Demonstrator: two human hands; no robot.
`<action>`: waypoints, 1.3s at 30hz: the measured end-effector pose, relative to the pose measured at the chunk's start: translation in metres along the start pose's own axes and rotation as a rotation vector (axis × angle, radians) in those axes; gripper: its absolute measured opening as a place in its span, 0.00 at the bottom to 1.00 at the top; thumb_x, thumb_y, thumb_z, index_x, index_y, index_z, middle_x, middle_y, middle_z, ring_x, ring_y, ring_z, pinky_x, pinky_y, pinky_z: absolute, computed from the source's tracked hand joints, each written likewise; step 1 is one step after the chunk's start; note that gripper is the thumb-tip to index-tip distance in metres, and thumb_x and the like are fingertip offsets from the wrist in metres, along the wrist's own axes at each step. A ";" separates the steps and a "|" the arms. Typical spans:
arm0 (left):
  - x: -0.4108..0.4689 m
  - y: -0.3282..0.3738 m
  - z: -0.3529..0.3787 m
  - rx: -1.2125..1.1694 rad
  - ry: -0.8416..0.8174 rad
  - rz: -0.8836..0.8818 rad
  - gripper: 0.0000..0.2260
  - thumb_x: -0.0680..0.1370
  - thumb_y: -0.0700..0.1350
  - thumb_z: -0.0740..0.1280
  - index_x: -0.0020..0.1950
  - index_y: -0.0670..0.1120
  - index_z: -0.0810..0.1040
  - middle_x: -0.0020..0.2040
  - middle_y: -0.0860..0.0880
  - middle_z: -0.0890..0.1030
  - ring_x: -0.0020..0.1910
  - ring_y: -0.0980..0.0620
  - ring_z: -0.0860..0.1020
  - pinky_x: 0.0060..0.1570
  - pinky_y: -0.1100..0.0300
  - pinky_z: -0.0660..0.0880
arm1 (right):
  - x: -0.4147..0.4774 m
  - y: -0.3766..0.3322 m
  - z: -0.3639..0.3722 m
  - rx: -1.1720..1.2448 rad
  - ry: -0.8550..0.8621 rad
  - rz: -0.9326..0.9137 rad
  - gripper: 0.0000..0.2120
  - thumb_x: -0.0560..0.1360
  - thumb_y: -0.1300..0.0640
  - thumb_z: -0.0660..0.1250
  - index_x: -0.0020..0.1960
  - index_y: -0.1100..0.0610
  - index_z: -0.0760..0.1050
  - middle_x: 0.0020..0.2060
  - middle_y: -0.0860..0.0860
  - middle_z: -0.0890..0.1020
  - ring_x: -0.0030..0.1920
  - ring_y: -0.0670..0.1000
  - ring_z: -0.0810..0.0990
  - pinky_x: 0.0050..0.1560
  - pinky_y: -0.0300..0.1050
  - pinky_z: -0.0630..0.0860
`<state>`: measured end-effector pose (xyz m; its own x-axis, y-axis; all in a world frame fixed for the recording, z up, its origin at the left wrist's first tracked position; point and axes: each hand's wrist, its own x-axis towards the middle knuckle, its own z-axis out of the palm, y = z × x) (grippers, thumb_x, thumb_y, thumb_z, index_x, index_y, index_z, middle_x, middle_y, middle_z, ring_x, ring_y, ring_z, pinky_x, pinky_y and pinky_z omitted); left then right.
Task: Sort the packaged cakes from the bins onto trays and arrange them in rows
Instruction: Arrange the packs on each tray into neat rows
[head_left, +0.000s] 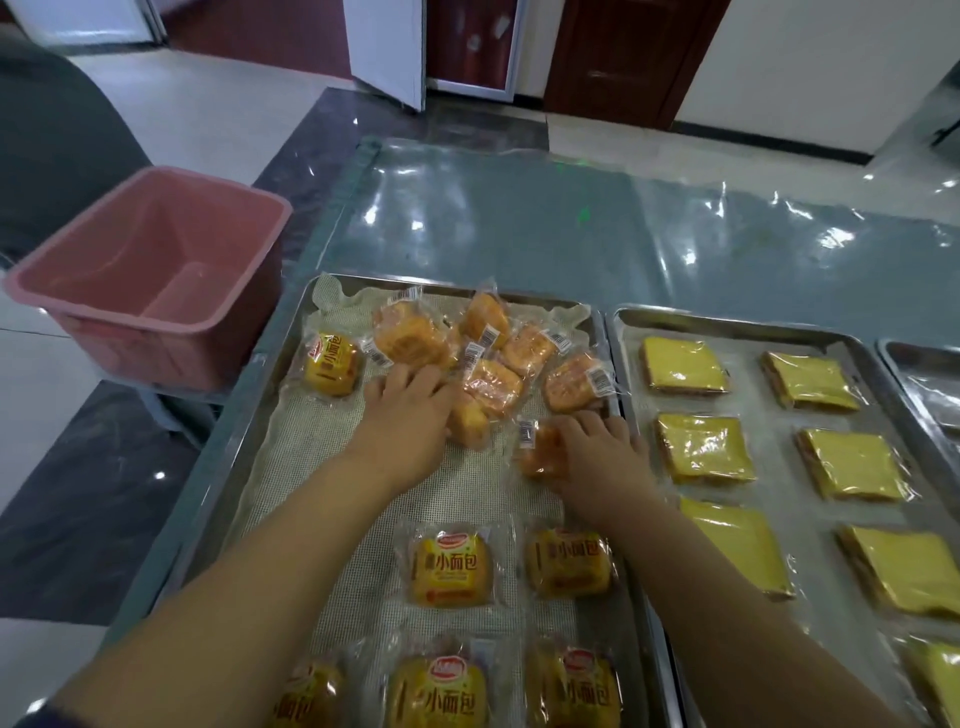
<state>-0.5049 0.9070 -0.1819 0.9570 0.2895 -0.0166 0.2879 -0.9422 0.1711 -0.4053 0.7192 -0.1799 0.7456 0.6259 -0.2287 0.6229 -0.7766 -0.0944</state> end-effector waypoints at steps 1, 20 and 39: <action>-0.005 -0.001 -0.001 -0.005 0.004 -0.010 0.22 0.78 0.50 0.63 0.72 0.54 0.64 0.70 0.51 0.63 0.67 0.46 0.57 0.64 0.50 0.54 | -0.001 0.000 0.001 0.005 0.009 0.010 0.30 0.74 0.49 0.68 0.72 0.47 0.59 0.70 0.49 0.64 0.70 0.56 0.60 0.70 0.56 0.57; -0.019 -0.012 0.011 -0.176 -0.275 0.026 0.35 0.70 0.59 0.71 0.73 0.54 0.62 0.70 0.53 0.66 0.67 0.49 0.59 0.66 0.53 0.63 | -0.024 0.004 -0.003 0.124 0.177 0.097 0.33 0.71 0.44 0.70 0.71 0.48 0.62 0.67 0.51 0.65 0.67 0.58 0.58 0.68 0.58 0.59; -0.086 -0.045 0.001 -0.358 -0.025 -0.772 0.34 0.74 0.68 0.56 0.67 0.43 0.65 0.59 0.40 0.76 0.57 0.39 0.75 0.51 0.49 0.72 | -0.022 -0.025 -0.001 0.297 0.063 0.002 0.28 0.70 0.37 0.66 0.65 0.47 0.69 0.61 0.48 0.72 0.64 0.55 0.67 0.63 0.56 0.66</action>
<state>-0.6005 0.9246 -0.1889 0.4983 0.8214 -0.2776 0.8363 -0.3708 0.4040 -0.4373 0.7253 -0.1719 0.7656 0.6206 -0.1693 0.5323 -0.7590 -0.3750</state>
